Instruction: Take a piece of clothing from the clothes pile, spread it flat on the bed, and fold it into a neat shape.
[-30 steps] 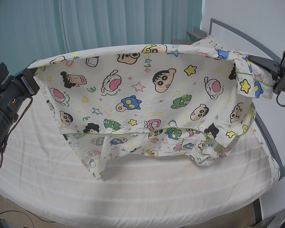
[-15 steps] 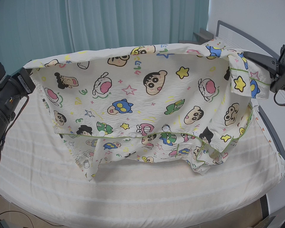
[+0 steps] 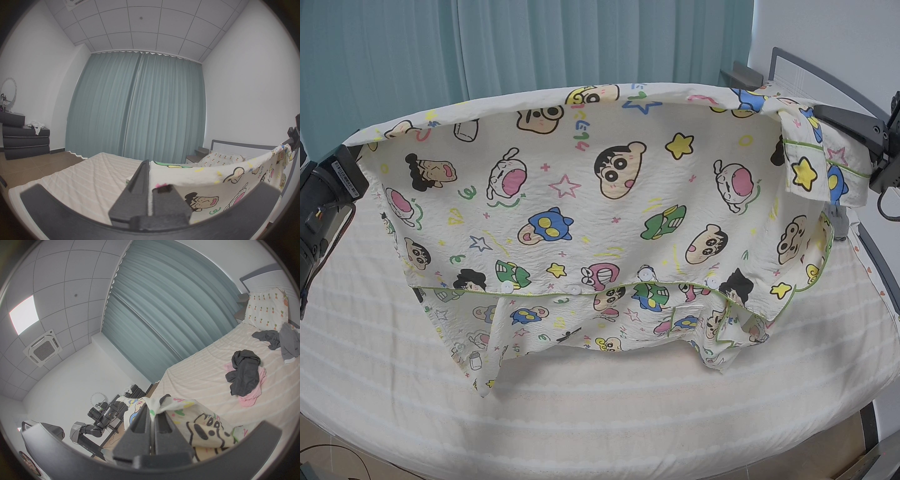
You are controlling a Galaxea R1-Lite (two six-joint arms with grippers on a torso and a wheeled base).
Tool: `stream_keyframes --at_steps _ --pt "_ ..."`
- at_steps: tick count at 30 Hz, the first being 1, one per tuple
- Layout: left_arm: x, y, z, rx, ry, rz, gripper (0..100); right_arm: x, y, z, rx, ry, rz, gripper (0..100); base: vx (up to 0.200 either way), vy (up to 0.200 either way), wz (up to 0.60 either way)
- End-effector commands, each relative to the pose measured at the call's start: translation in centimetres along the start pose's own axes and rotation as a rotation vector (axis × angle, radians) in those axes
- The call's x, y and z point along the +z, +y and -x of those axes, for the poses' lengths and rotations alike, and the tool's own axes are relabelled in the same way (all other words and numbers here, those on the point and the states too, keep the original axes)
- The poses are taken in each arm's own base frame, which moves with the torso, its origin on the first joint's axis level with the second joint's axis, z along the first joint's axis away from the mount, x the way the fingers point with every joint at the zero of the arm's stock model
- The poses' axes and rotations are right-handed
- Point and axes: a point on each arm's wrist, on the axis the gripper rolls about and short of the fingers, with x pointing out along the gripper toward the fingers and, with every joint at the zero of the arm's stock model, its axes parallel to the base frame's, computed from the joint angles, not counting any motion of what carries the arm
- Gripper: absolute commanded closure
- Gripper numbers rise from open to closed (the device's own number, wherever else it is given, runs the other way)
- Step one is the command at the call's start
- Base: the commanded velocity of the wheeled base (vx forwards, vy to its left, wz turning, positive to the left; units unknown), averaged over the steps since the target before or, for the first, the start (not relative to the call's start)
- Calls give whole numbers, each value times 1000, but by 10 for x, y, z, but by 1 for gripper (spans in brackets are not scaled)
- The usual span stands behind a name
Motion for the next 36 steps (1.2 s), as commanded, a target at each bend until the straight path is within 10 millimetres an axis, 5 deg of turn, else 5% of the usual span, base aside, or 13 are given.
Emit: stream_keyframes --at_steps 1,24,36 --pt "-4 2 5 -1 12 -4 100 -1 2 3 2 -2 2 100 0 0 0" --pt "2 9 23 -5 -7 4 100 -5 25 36 40 -50 48 100 -183 0 0" --pt "1 16 40 -4 42 -16 100 -4 26 40 24 -54 47 100 0 0 0"
